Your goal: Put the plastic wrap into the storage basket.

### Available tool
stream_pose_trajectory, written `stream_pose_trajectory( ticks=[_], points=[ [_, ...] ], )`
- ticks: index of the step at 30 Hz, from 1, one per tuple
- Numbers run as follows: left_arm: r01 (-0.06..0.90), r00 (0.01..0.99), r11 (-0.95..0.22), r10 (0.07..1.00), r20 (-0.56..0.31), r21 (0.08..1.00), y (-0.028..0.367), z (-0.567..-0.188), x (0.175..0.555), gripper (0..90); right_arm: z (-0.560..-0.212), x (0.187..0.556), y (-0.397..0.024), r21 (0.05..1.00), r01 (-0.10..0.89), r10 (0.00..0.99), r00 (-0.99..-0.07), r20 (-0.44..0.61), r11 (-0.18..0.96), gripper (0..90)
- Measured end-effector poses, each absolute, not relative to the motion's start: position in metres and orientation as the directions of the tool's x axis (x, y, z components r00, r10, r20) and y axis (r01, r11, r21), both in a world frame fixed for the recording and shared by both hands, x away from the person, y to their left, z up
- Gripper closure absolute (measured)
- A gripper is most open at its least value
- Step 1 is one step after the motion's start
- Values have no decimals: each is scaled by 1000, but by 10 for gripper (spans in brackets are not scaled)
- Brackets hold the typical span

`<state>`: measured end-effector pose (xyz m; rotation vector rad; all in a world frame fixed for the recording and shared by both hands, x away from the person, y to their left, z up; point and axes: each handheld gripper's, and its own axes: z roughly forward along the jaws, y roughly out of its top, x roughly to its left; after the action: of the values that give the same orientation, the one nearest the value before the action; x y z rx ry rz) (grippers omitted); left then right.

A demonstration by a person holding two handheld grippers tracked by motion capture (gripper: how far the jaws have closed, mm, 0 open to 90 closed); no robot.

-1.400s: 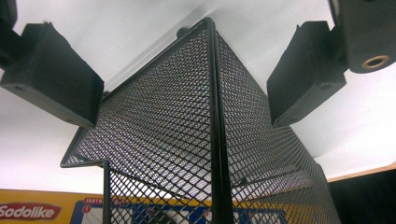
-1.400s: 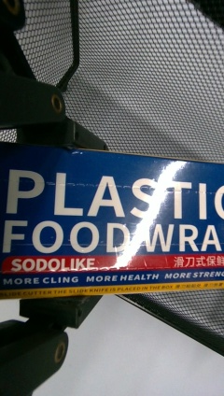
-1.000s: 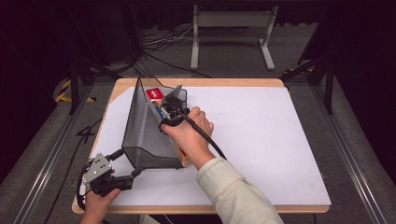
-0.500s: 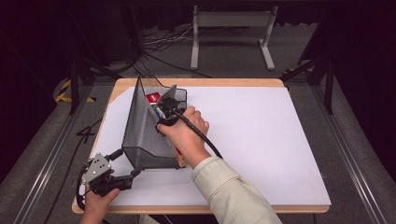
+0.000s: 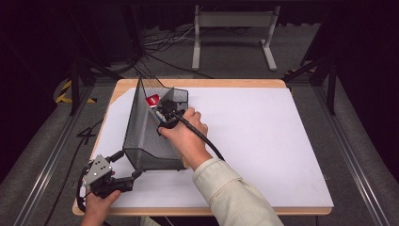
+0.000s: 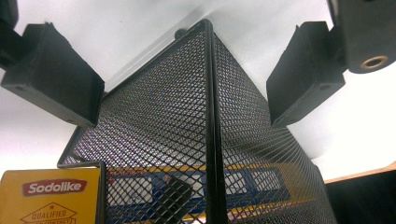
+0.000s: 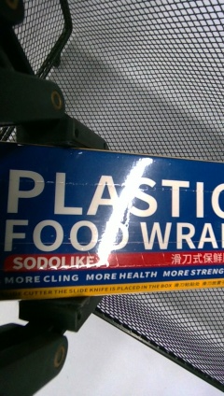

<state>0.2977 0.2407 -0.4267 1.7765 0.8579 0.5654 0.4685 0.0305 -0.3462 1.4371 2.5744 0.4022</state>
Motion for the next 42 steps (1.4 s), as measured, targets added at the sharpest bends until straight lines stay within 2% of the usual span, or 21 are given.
stream_pose_trajectory(
  ticks=[6, 10, 26, 42],
  points=[
    [285, 636, -214, 771, -17, 934, 240, -427, 298, 120, -348, 469, 26, 329, 794, 844, -537, -17, 512, 380],
    [286, 638, -211, 770, -21, 935, 240, -427, 298, 120, -345, 469, 21, 380, 780, 842, -540, 6, 497, 311],
    [287, 638, -209, 770, -23, 935, 240, -427, 299, 120, -334, 465, 10, 445, 737, 812, -582, 37, 508, 266],
    [287, 634, -204, 773, -26, 936, 241, -427, 297, 119, -301, 437, -28, 699, 565, 745, -664, 71, 438, 257]
  ],
)
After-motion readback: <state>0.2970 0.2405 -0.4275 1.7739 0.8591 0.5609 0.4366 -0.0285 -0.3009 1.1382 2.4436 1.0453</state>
